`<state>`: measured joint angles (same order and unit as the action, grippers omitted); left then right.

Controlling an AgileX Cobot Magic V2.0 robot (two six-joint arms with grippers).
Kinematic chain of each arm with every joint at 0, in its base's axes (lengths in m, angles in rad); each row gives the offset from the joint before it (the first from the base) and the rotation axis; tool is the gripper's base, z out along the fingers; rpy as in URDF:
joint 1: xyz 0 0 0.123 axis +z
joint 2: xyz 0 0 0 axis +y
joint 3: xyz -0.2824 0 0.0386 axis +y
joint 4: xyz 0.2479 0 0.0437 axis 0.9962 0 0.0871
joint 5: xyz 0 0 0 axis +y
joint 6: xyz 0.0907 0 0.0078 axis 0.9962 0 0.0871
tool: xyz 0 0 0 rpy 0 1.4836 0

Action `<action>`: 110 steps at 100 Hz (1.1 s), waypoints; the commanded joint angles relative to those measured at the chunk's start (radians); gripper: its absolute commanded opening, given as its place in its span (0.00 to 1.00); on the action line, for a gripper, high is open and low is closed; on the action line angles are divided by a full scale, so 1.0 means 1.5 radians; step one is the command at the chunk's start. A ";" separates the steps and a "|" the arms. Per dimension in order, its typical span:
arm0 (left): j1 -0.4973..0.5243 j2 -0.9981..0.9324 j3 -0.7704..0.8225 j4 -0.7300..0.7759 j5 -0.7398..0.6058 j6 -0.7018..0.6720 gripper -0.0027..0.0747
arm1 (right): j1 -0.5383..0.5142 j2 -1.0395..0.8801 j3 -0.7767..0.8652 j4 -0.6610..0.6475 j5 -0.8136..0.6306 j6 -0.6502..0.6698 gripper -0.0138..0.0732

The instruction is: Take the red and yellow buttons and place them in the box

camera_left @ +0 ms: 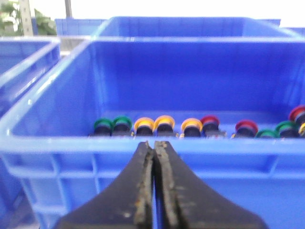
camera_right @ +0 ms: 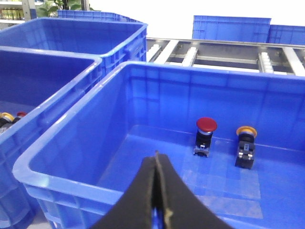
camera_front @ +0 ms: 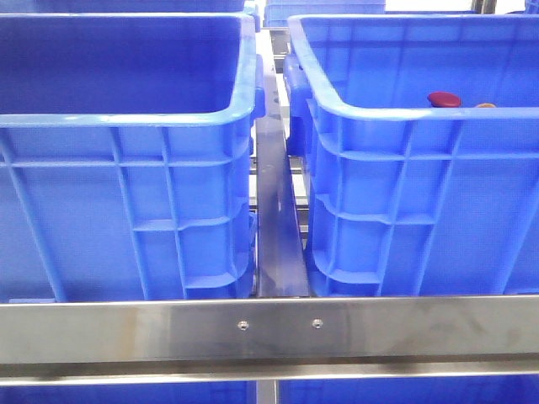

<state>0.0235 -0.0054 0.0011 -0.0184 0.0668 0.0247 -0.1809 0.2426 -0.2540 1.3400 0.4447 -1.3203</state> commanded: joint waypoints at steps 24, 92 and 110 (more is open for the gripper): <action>0.002 -0.020 0.035 -0.007 -0.025 -0.003 0.01 | -0.004 0.006 -0.017 0.020 -0.004 -0.006 0.09; 0.002 -0.020 0.035 -0.007 -0.025 -0.003 0.01 | 0.001 0.006 -0.017 0.021 -0.003 -0.006 0.09; 0.002 -0.020 0.035 -0.007 -0.025 -0.003 0.01 | 0.007 0.006 -0.017 0.022 0.001 -0.006 0.09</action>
<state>0.0256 -0.0054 0.0011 -0.0184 0.0985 0.0247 -0.1790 0.2426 -0.2524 1.3400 0.4534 -1.3183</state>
